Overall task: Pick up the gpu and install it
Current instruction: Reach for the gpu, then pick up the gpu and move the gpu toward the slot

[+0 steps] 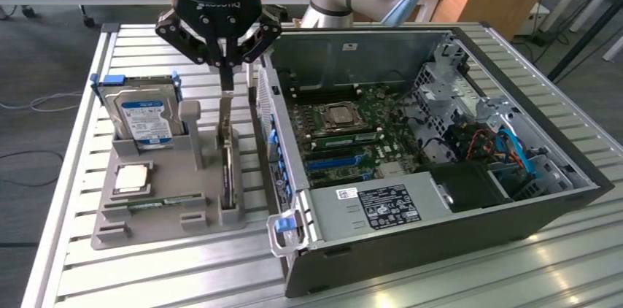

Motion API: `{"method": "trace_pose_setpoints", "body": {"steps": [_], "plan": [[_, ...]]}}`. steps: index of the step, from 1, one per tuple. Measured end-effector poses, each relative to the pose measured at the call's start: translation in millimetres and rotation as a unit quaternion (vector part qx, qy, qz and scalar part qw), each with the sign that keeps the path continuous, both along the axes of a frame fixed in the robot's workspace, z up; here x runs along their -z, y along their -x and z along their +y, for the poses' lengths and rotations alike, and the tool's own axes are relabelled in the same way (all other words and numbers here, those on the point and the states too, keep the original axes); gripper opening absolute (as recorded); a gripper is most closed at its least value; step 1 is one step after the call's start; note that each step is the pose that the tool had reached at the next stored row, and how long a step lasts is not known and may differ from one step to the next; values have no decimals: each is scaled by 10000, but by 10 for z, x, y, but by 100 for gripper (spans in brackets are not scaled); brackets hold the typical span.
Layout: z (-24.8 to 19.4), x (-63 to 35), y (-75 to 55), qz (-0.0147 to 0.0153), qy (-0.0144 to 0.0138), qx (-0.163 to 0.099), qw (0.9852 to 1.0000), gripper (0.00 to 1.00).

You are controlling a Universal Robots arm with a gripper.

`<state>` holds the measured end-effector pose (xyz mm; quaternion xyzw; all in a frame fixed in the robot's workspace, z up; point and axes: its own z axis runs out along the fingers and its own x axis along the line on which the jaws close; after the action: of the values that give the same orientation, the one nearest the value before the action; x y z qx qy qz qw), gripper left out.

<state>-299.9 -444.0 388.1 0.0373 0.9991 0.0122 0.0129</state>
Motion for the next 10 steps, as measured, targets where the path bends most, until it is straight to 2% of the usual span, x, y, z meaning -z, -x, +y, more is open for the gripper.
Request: {"method": "trace_pose_setpoints", "body": {"steps": [3,10], "plan": [[-47,0,5,0,0,0,10000,11],[-54,0,5,0,0,0,10000,11]]}}
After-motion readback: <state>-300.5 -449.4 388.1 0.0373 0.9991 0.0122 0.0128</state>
